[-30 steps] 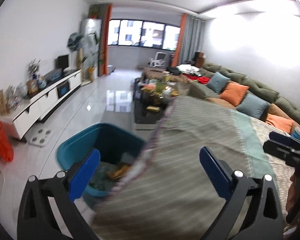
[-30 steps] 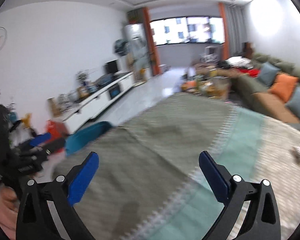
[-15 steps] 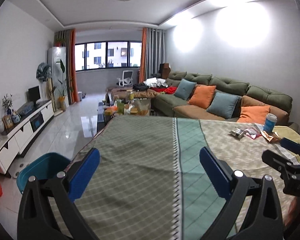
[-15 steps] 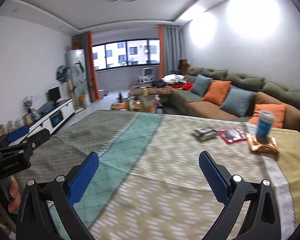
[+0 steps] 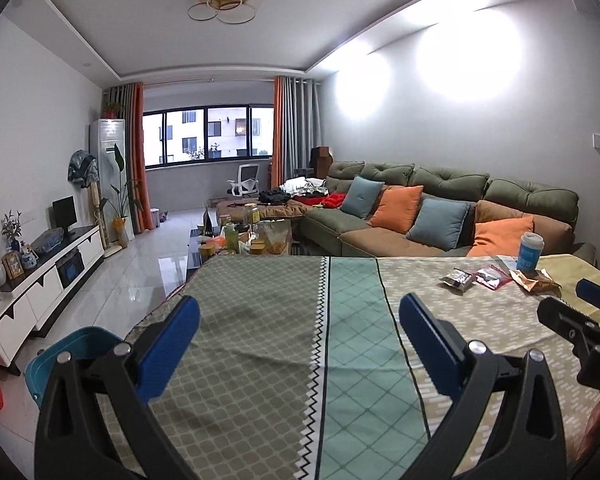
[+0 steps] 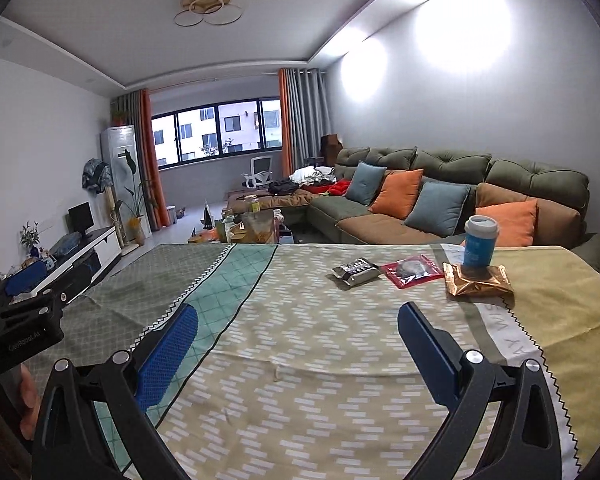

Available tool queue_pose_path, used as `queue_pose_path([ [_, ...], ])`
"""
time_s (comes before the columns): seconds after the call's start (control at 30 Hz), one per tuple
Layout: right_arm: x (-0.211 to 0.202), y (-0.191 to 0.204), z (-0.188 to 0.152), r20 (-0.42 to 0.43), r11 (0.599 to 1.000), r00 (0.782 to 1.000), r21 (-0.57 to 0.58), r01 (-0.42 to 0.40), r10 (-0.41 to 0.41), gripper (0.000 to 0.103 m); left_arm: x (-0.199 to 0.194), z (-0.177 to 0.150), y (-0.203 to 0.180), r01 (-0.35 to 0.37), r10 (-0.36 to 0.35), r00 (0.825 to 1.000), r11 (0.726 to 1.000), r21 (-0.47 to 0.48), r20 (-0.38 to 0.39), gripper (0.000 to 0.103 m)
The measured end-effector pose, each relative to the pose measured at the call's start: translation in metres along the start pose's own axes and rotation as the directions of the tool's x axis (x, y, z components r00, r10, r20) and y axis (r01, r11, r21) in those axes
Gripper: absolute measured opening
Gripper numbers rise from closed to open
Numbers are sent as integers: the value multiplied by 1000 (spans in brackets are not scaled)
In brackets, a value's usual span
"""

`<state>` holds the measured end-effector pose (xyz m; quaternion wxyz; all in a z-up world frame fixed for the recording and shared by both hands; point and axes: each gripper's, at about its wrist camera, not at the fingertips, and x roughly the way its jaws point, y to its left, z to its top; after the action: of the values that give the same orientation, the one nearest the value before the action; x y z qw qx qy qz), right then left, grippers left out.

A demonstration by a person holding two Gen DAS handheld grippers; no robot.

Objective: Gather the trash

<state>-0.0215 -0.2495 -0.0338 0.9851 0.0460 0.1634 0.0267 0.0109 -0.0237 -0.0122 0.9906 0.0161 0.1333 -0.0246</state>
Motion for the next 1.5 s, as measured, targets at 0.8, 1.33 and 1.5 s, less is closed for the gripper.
queue_pose_path([
  [0.8,-11,-3,4,47,1000,998,5,31,-31,100,-9,1,2,-23,24,998,1000,-4,60,100],
  [1.33,-12,-5,4,51,1000,998,6,29,-29,100,-8,3,4,-36,36,997,999,-2,70,100],
  [1.5,-12,-6,5,54,1000,998,7,30,-31,100,-8,4,5,-39,38,996,999,0,75,100],
])
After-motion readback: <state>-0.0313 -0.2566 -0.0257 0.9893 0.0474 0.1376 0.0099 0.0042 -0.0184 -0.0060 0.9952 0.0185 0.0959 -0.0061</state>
